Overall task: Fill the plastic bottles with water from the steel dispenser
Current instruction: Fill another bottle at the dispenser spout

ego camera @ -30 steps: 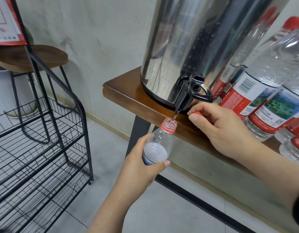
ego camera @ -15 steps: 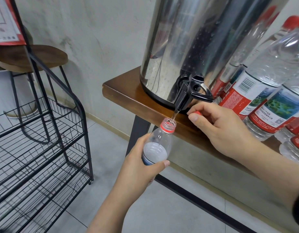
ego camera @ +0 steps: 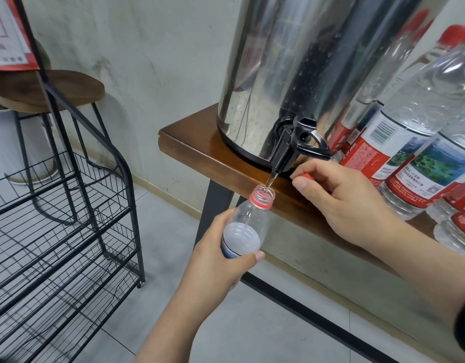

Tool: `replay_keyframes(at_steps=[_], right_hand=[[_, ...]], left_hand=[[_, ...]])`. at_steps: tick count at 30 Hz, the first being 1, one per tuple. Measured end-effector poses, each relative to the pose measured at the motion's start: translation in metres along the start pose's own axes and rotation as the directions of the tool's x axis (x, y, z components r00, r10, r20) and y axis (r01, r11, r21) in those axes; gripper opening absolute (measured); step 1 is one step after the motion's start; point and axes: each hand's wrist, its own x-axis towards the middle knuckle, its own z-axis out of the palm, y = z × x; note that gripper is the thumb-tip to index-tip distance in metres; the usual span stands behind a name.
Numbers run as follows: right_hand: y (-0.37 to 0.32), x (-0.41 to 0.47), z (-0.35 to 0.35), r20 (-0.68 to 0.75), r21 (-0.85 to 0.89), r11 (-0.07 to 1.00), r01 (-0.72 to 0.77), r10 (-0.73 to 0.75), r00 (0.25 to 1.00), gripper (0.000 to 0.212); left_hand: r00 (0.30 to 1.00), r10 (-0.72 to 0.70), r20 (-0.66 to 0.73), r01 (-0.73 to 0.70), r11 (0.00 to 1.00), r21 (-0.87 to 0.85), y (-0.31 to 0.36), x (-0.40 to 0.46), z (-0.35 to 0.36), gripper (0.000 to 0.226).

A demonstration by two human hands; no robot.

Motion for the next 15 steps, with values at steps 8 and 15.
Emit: replay_keyframes(at_steps=[8,15], right_hand=[[-0.0015,-0.0004,-0.0006,-0.001,-0.007,1.000,-0.006,0.006,1.000,0.039],[-0.0028,0.0001,-0.0008,0.000,-0.018,1.000,-0.003,0.003,1.000,0.039]], left_hand=[[1.000,0.004,-0.002,-0.004,1.000,-0.008,0.0006,-0.0006,0.0002,0.070],[1.000,0.005,-0.005,-0.005,1.000,-0.012,0.0006,-0.0011,-0.0001,0.069]])
